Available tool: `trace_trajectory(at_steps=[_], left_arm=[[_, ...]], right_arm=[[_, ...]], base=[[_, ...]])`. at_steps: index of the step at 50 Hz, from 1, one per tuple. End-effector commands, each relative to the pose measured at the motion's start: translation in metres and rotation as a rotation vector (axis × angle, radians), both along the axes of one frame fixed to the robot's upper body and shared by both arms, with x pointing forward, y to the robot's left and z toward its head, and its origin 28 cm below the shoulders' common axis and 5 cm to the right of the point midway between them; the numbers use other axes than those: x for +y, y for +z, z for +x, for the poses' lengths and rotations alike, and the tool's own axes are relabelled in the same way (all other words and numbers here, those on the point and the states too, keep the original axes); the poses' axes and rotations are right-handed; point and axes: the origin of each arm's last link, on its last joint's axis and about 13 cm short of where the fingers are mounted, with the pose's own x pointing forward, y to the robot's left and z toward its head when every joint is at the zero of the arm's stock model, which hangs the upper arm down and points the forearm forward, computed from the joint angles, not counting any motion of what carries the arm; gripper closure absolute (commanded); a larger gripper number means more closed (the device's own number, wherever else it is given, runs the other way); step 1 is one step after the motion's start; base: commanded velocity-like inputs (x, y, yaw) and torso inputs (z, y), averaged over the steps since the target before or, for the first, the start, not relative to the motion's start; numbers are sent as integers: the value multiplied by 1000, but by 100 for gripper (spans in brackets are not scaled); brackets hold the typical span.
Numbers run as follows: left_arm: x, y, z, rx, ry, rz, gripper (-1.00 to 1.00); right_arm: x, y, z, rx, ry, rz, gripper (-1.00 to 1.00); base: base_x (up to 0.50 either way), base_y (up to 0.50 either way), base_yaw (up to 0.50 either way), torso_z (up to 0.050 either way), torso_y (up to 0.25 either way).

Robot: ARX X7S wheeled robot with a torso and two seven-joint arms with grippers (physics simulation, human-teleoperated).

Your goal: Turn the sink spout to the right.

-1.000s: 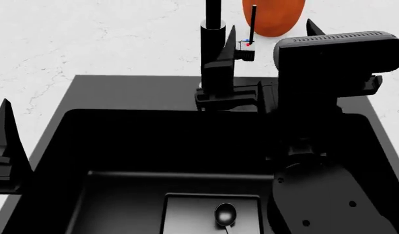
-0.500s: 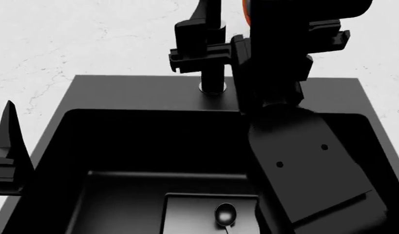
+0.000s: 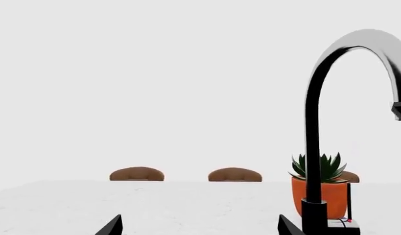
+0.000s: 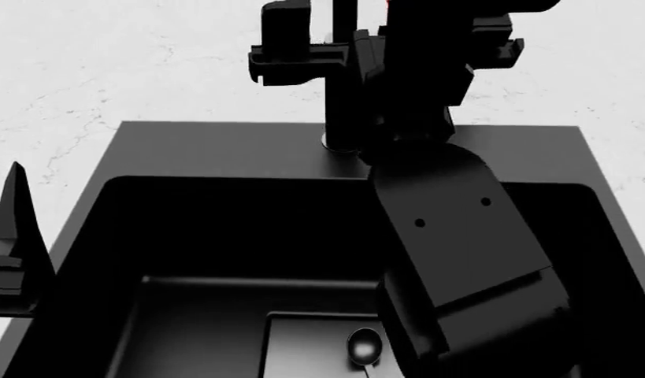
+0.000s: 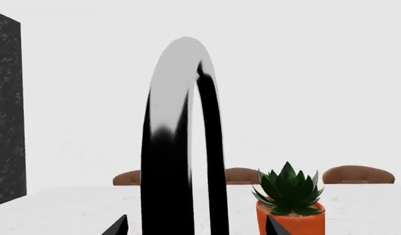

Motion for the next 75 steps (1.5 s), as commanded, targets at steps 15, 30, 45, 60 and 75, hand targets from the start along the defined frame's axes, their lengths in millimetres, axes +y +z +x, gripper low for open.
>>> trace_trajectory(at_steps=[15,30,45,60,75], left_arm=[[0,0,0,-9,-11,-9,-100],[0,-1,1,-6,-15,-7,-100],[0,-1,0,-8,-21,-4,-100],[-1,-1,1,-5,-25,-1,-100],[-1,-2,1,3,-34,5,-100]], right_arm=[[12,-1,26,20,21,-5,-100],[9,5,47,23,2,-16,-100],[0,13,53,1,-35,-17,-100],[-16,17,51,-6,-102,-24,-100],[-33,22,38,-16,-172,-34,-100]], base=[[0,0,0,0,0],[0,0,0,0,0],[0,0,0,0,0],[0,0,0,0,0],[0,0,0,0,0]])
